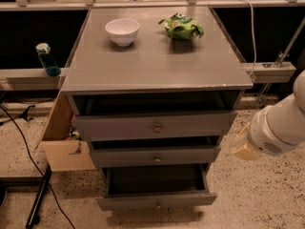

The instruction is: Close bottom drawer

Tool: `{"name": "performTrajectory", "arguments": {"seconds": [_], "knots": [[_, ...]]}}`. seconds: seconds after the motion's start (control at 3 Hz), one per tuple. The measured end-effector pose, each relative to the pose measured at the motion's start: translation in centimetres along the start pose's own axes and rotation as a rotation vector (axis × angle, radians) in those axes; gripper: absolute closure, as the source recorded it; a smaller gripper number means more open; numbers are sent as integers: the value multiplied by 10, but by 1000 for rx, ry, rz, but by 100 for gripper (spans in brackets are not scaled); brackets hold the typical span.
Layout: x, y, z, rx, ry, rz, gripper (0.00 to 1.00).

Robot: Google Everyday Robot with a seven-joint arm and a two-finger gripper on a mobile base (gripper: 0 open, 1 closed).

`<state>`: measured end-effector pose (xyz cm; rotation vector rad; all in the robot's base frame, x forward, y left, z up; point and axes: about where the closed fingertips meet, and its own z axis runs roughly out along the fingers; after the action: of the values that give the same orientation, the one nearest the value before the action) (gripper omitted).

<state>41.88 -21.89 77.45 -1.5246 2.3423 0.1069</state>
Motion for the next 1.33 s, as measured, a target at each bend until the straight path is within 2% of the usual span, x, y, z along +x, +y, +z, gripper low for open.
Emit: {"name": "performTrajectory", "arguments": {"seconds": [0.33,0.67,1.0,1.33], "knots": [[24,4,48,-16,-27,41,100],[46,6,99,-30,-85,70,100],[66,12,155,-67,-132,91,100],[87,39,224,-179,-118,115,100]]}}
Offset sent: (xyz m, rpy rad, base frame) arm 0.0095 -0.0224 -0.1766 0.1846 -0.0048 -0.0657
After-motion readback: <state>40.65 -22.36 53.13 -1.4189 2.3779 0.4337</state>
